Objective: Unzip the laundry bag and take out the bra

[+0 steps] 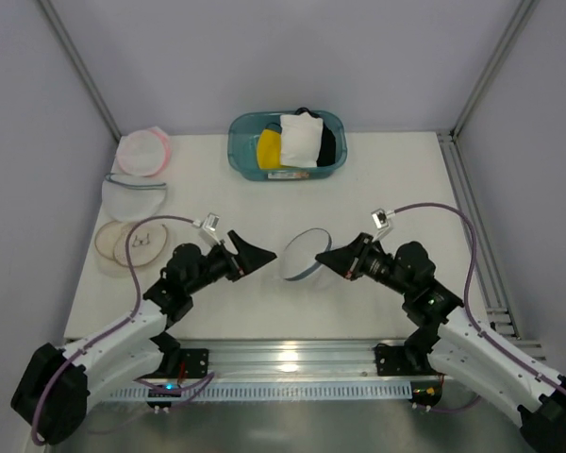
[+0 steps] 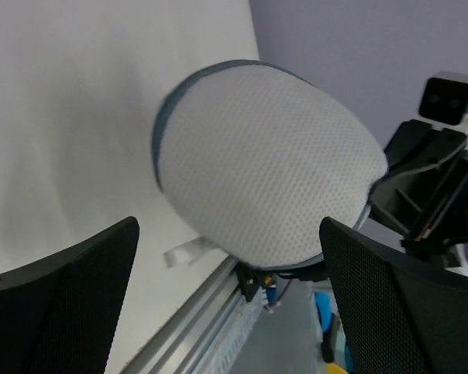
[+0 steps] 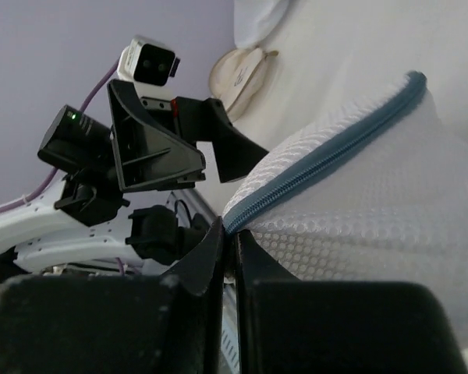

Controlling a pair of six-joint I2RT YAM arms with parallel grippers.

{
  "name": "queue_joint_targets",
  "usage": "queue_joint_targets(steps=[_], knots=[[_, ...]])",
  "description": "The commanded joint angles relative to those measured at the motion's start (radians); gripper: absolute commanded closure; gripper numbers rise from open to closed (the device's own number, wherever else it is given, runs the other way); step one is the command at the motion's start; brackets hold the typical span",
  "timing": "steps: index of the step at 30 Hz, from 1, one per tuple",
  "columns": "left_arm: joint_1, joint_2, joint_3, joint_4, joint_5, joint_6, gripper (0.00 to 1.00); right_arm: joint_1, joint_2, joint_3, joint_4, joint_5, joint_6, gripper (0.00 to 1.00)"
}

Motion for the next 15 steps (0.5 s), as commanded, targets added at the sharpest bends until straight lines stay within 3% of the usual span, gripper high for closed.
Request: queue_joint_targets(steps=[1, 4, 8, 15], knots=[[-0.003, 0.133, -0.017, 0.323, 0.155, -0.120, 0.01, -0.032, 0.011, -0.080, 0.321, -0.214, 0.158, 0.96], [-0.003, 0.295, -0.015, 0.542, 0.235, -0.252, 0.00, -0.061, 0.026, -0.125, 0.505, -0.301, 0.208, 0.96], [-0.002, 0.429, -0.041, 0.809, 0.236, -0.363, 0.01, -0.113, 0.009, -0.140, 0.568, -0.378, 0.239, 0.96], [0.000, 0.476, -0.035, 0.764, 0.229, -0.352, 0.00, -0.228, -0.066, -0.157, 0.657, -0.510, 0.319, 0.96]])
